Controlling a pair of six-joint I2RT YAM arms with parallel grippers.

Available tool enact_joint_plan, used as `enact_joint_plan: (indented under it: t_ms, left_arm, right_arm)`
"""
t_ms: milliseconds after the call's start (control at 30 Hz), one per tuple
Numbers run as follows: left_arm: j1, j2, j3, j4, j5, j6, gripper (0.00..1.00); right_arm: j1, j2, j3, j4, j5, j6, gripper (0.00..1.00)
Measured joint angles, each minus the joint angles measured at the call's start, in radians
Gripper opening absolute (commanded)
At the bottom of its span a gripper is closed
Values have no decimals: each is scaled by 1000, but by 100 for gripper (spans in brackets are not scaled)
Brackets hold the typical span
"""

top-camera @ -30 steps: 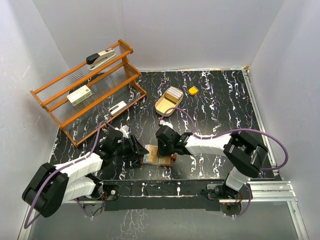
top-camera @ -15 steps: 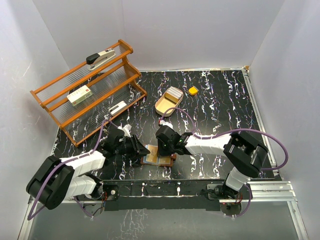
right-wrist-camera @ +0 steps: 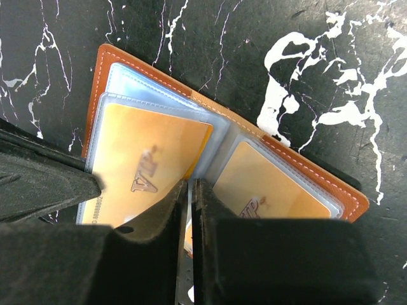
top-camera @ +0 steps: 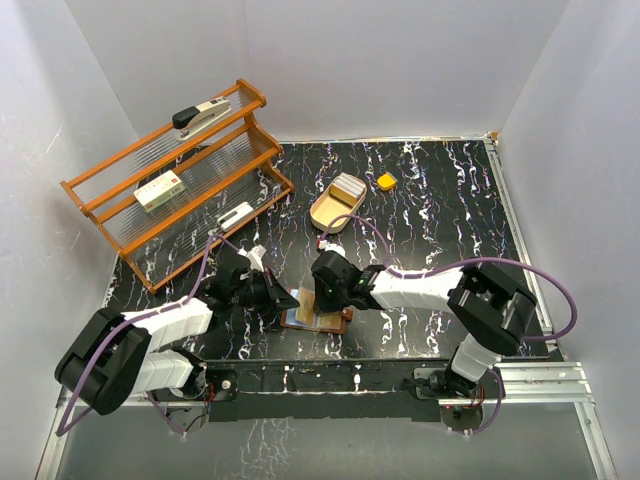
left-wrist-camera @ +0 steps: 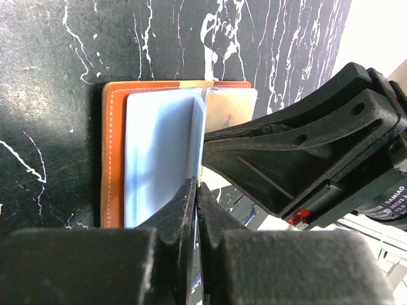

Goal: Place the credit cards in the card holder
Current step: Turn over the card slot in the card holder.

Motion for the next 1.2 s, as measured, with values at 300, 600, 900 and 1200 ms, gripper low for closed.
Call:
enact_joint_plan:
  t_ms: [300,600,900,1200]
  left_arm:
    - [0,-6,51,-107,-31,61,0]
    - [0,-35,129,-254,-103,156,9]
    - [0,-40,138,-253,-72,165,33]
    - [-18,-31,138,-133,13,100,41]
  right_arm:
    - [0,-84,0,-53,18,-23,22]
    - [0,-195,0,-134,110,-48,28]
    - [0,-240,-26,-149,154,-50,30]
    - [-5,-303,-27,-192,201,-57,33]
